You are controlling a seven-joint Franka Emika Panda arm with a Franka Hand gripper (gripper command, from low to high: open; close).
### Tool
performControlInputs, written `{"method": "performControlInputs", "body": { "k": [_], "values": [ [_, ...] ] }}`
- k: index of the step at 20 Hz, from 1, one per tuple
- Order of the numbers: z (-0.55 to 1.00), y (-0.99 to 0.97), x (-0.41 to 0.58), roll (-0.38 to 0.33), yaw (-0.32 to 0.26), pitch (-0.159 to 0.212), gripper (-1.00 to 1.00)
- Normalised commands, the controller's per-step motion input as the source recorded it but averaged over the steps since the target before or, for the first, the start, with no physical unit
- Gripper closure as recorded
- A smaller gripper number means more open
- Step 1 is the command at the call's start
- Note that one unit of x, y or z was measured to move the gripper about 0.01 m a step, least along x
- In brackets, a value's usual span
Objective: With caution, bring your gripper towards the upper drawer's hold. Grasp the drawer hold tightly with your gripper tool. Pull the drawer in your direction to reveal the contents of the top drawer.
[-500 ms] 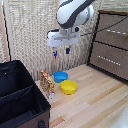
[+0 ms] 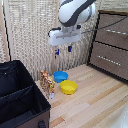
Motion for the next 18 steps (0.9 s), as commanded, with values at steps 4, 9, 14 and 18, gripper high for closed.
{"method": "performControlInputs", "body": {
  "k": [4, 9, 14, 18],
  "values": [
    [0.42, -0.23, -0.075, -0.215, 0.152, -0.076, -1.0],
    [0.11, -0.23, -0.097, -0.303, 0.147, -0.032, -1.0],
    [0.0, -0.22, -0.118, -0.331, 0.175, -0.072, -1.0],
    [0.0, -0.23, -0.07, -0.343, 0.159, -0.059, -1.0]
  ]
}}
